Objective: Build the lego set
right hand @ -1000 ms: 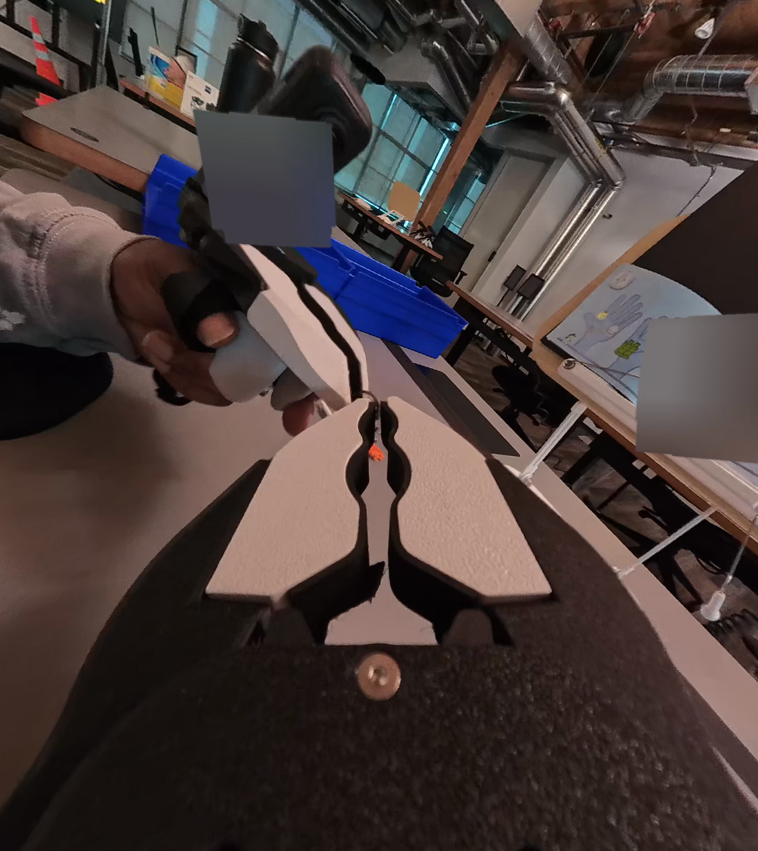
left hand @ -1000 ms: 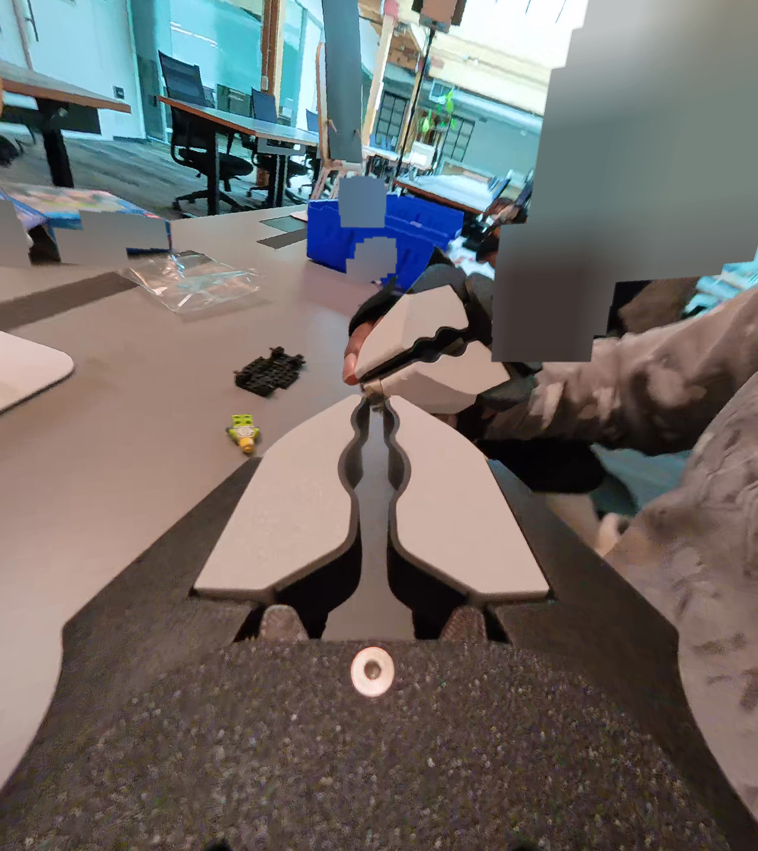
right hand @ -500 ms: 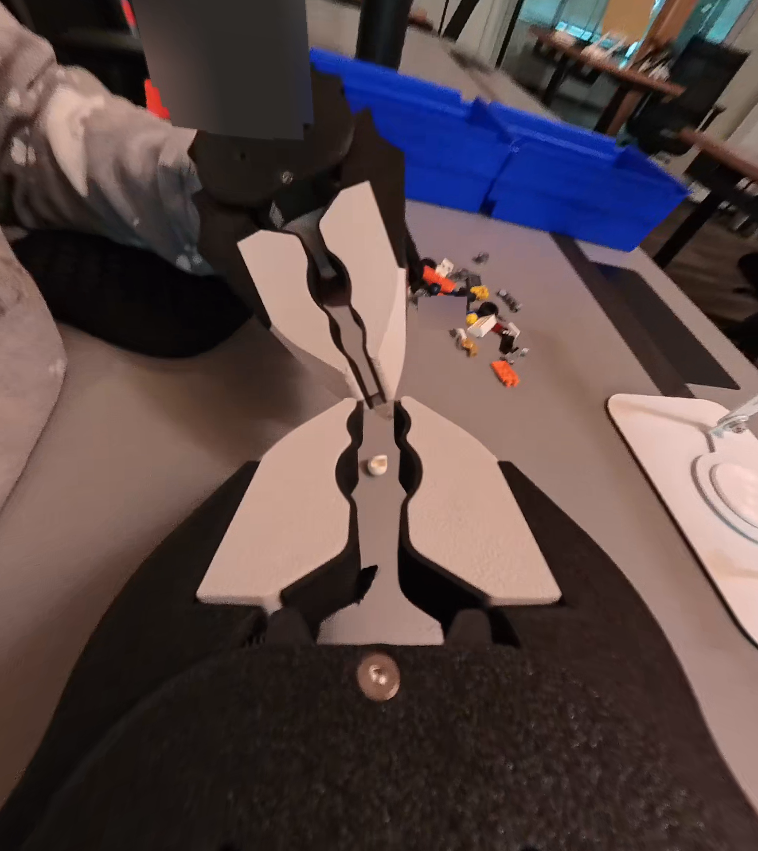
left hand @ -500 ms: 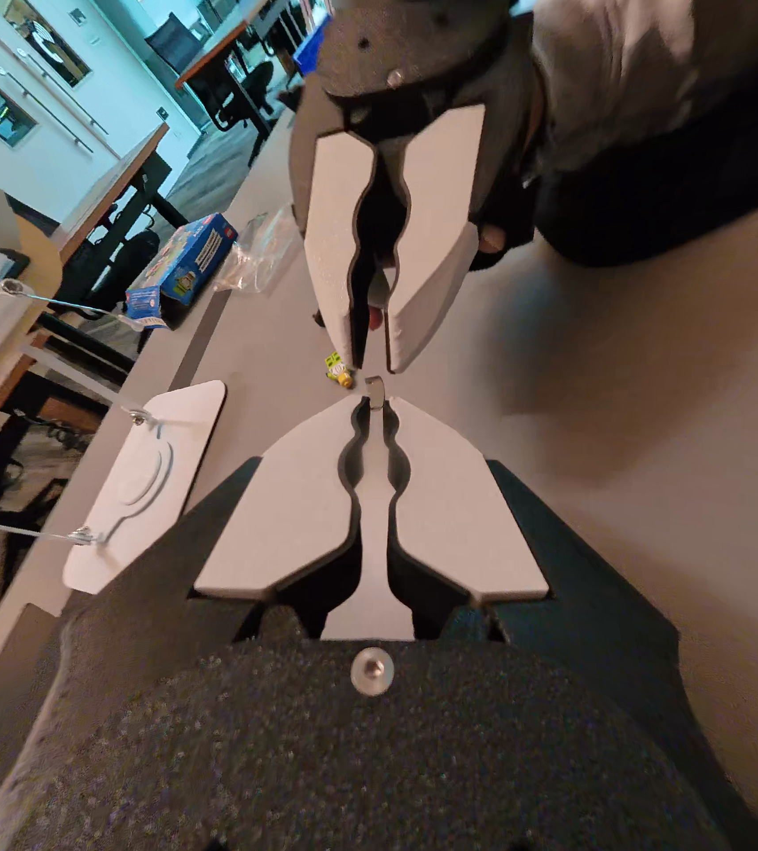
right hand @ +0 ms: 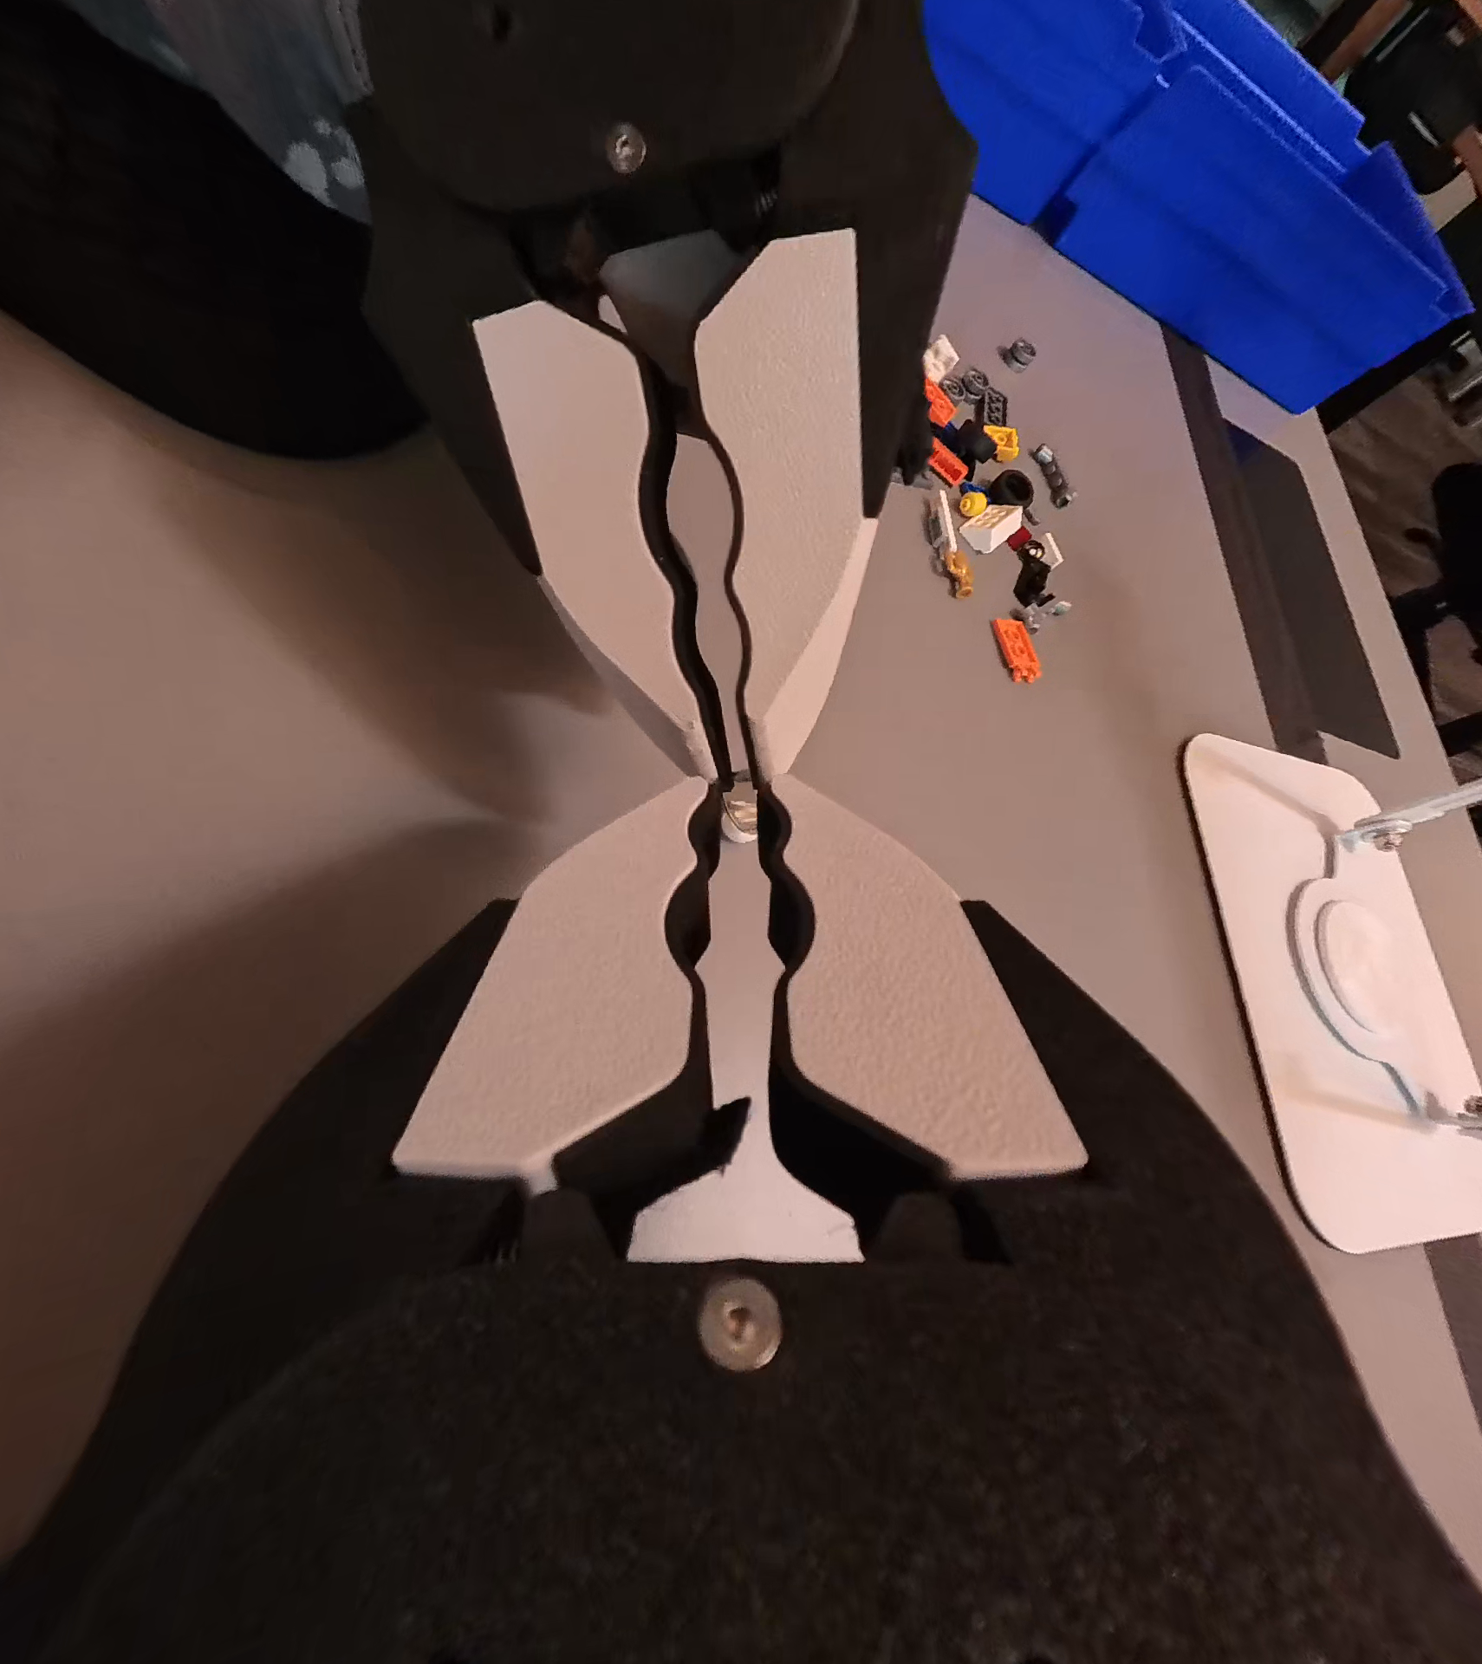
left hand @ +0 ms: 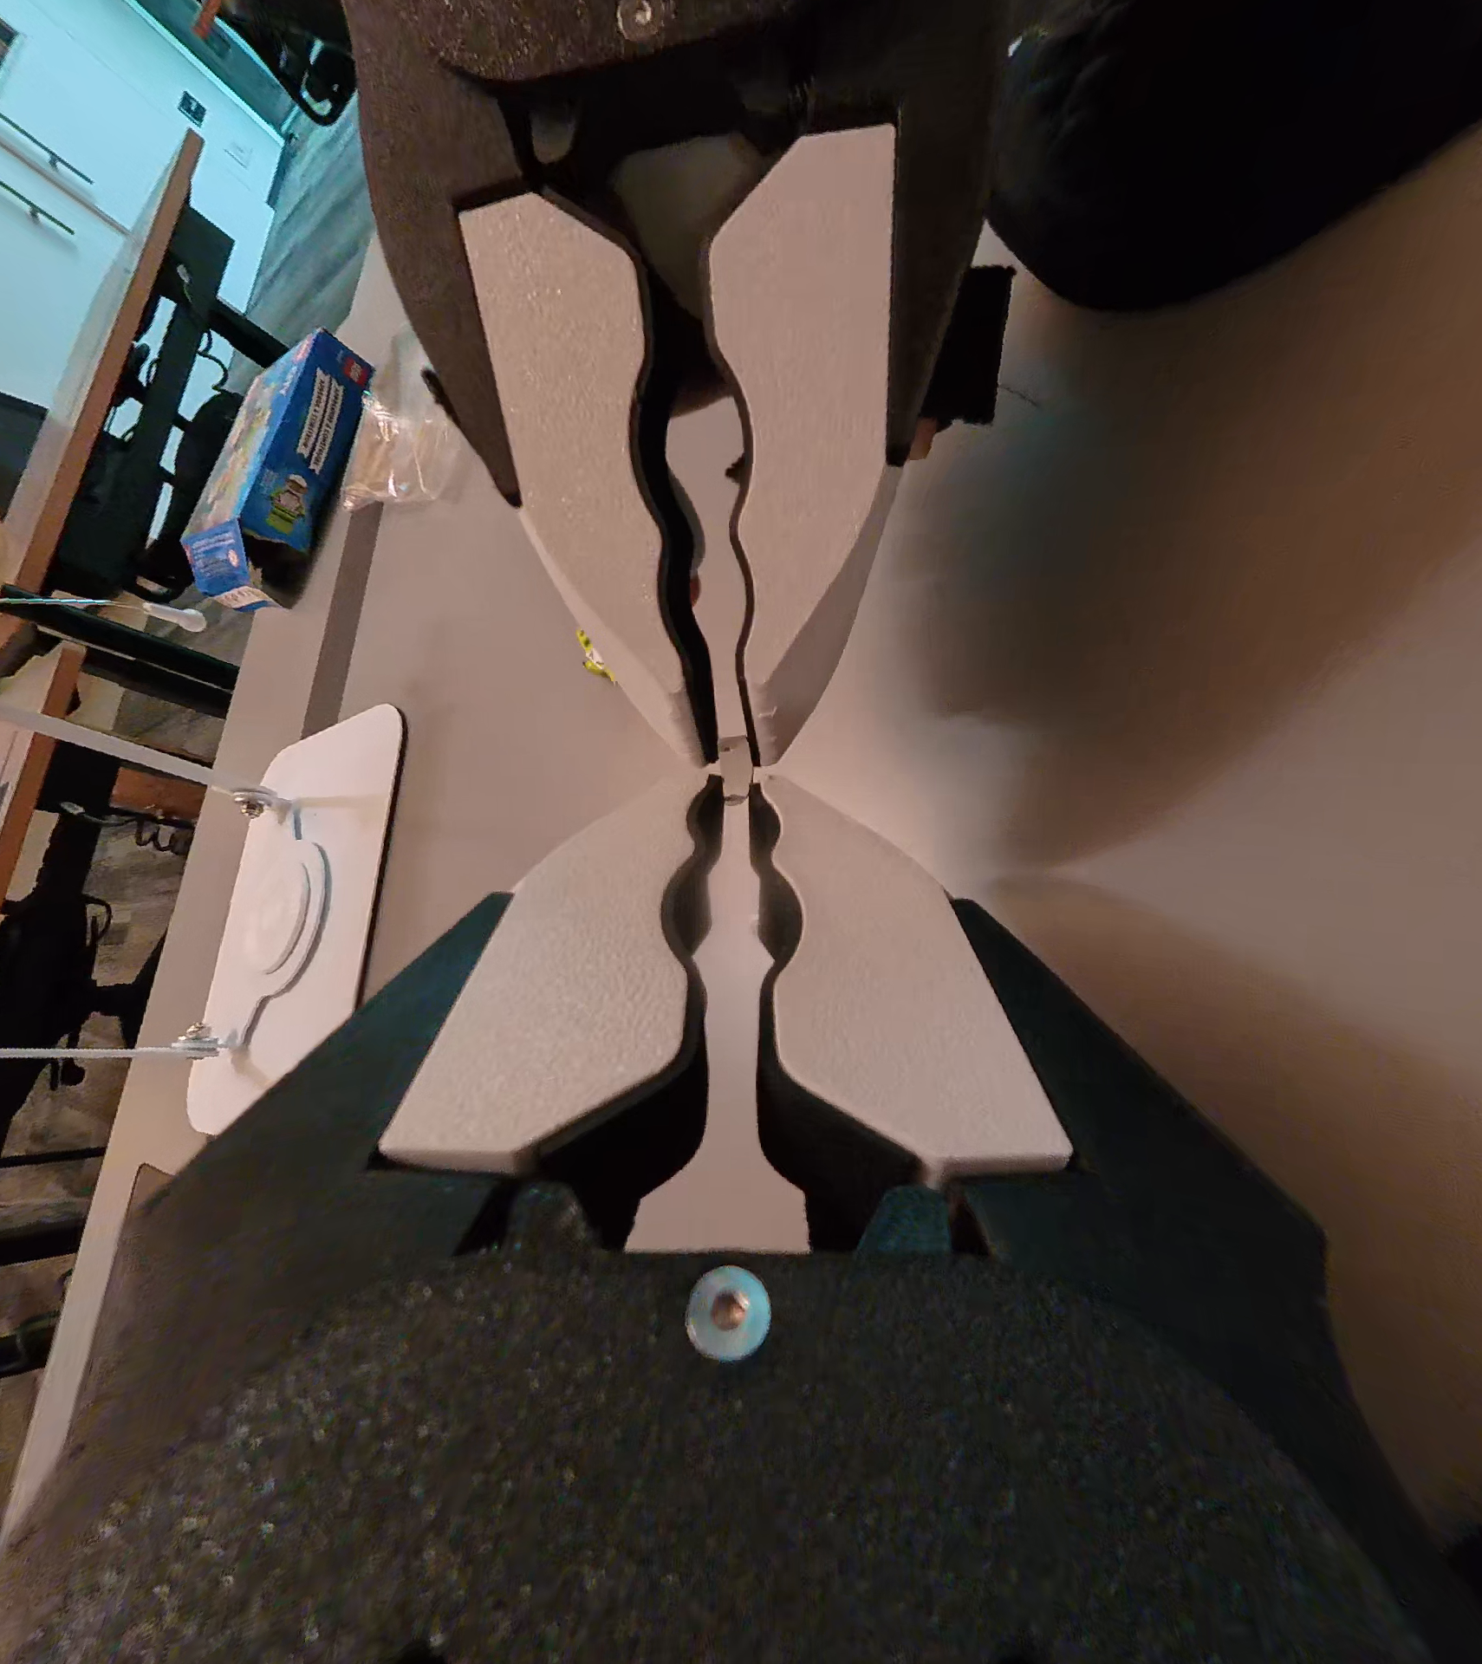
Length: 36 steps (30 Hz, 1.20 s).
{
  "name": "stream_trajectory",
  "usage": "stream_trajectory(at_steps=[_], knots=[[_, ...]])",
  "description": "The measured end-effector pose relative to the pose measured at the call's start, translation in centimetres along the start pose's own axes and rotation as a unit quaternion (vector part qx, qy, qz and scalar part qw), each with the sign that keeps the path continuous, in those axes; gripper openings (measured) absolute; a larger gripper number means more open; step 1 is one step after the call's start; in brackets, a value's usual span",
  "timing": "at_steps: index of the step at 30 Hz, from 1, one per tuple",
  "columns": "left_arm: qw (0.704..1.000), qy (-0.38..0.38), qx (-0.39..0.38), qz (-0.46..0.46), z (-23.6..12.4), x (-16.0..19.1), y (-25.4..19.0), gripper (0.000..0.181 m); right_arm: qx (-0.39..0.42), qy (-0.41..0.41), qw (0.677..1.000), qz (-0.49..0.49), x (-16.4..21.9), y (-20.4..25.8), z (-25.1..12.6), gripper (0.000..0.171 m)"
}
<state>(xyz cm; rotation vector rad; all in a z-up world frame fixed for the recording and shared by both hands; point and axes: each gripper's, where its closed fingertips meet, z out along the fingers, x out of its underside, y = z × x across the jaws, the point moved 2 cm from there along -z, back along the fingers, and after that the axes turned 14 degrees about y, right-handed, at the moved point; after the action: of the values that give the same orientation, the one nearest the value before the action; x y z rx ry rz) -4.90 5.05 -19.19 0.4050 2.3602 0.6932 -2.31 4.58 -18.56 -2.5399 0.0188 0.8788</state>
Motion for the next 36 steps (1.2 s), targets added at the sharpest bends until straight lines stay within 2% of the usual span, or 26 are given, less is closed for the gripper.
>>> stream_trajectory(at_steps=[11, 17, 21, 25, 33, 36], knots=[[0.996, -0.029, 0.042, -0.066, -0.5, 0.9, 0.7, 0.012, -0.012, -0.048, 0.998, 0.042, 0.2, -0.3, 0.2, 0.006], [0.990, 0.023, 0.094, -0.102, 1.0, 4.2, 0.3, 0.021, -0.021, -0.038, 0.997, 0.064, 1.0, -0.5, 1.0, 0.007], [0.980, 0.043, 0.140, -0.137, 2.4, 4.7, -0.6, 0.022, -0.024, -0.037, 0.996, 0.078, 1.4, -0.8, 1.1, 0.006], [0.972, 0.063, 0.156, -0.165, 3.5, 5.3, -0.8, 0.022, -0.022, -0.043, 0.994, 0.094, 1.8, -1.2, 0.7, 0.006], [0.976, 0.067, 0.136, -0.153, 4.0, 4.8, -0.6, 0.012, -0.040, -0.072, 0.985, 0.152, 1.9, -1.7, 0.2, 0.006], [0.985, 0.052, 0.079, -0.143, 3.8, 4.4, 0.3, 0.012, -0.045, -0.088, 0.975, 0.199, 1.8, -2.3, 0.1, 0.006]])
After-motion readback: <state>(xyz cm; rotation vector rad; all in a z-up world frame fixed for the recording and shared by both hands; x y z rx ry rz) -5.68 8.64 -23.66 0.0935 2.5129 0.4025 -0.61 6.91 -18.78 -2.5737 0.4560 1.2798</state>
